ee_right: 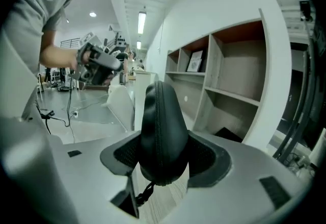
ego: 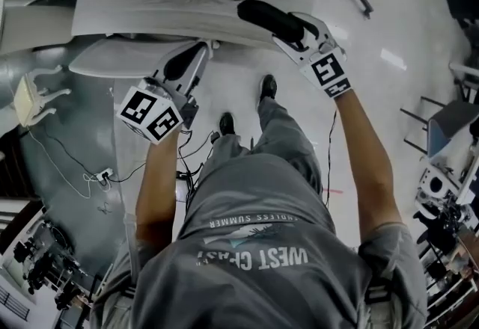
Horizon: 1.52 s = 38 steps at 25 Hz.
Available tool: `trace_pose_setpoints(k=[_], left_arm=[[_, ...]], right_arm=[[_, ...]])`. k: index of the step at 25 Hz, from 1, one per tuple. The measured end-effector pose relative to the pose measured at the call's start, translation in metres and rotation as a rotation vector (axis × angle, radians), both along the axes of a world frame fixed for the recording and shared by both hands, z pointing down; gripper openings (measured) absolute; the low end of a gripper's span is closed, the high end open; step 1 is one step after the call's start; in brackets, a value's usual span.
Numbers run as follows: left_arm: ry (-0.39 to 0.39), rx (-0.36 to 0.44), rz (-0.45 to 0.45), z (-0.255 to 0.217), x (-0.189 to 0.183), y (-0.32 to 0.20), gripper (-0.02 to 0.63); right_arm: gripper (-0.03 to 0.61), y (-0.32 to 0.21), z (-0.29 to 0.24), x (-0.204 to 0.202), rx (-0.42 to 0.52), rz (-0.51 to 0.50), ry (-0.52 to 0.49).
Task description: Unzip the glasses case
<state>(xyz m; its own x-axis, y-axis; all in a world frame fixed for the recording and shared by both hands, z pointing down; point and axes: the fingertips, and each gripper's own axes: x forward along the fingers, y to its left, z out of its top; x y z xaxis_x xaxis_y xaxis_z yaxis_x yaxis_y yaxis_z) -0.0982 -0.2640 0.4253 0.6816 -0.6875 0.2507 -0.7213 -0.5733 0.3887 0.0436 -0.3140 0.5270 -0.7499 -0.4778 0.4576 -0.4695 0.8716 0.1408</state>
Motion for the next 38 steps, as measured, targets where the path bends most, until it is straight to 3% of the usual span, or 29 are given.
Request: trace_pose_setpoints(k=[5, 7, 9, 12, 15, 18, 20, 24, 28, 32, 38], left_arm=[[0.199, -0.02, 0.035, -0.016, 0.008, 0.007, 0.0], [0.326, -0.033, 0.054, -0.024, 0.01, 0.011, 0.0], [0.49, -0.059, 0.073, -0.032, 0.01, 0.015, 0.023], [0.74, -0.094, 0.126, -0.046, 0.014, 0.024, 0.123], [1.059, -0.16, 0.206, -0.065, 0.019, 0.039, 0.195], [1.313, -0.2, 0.292, -0.084, 0.021, 0.054, 0.198], [1.413, -0.224, 0.342, -0.091, 0.023, 0.062, 0.198], [1.484, -0.235, 0.383, -0.098, 0.024, 0.072, 0.186], [1.446, -0.211, 0.393, -0.111, 0.026, 0.101, 0.055], [1.422, -0.234, 0.419, -0.124, 0.032, 0.117, 0.032], [1.46, -0.287, 0.436, -0.122, 0.023, 0.107, 0.0]], right_arm=[[0.259, 0.041, -0.06, -0.014, 0.047, -0.057, -0.059], [0.259, 0.056, -0.08, -0.017, 0.074, -0.084, -0.065], [0.259, 0.072, -0.097, -0.02, 0.085, -0.104, -0.081], [0.259, 0.095, -0.122, -0.027, 0.07, -0.118, -0.138], [0.259, 0.116, -0.146, -0.03, 0.05, -0.123, -0.198], [0.261, 0.135, -0.157, -0.033, 0.029, -0.14, -0.206], [0.261, 0.145, -0.16, -0.036, 0.008, -0.144, -0.213], [0.261, 0.156, -0.167, -0.037, -0.007, -0.129, -0.234], [0.261, 0.186, -0.182, -0.028, 0.013, -0.113, -0.244], [0.259, 0.201, -0.191, -0.02, 0.029, -0.109, -0.235], [0.253, 0.19, -0.188, -0.026, 0.034, -0.107, -0.212]])
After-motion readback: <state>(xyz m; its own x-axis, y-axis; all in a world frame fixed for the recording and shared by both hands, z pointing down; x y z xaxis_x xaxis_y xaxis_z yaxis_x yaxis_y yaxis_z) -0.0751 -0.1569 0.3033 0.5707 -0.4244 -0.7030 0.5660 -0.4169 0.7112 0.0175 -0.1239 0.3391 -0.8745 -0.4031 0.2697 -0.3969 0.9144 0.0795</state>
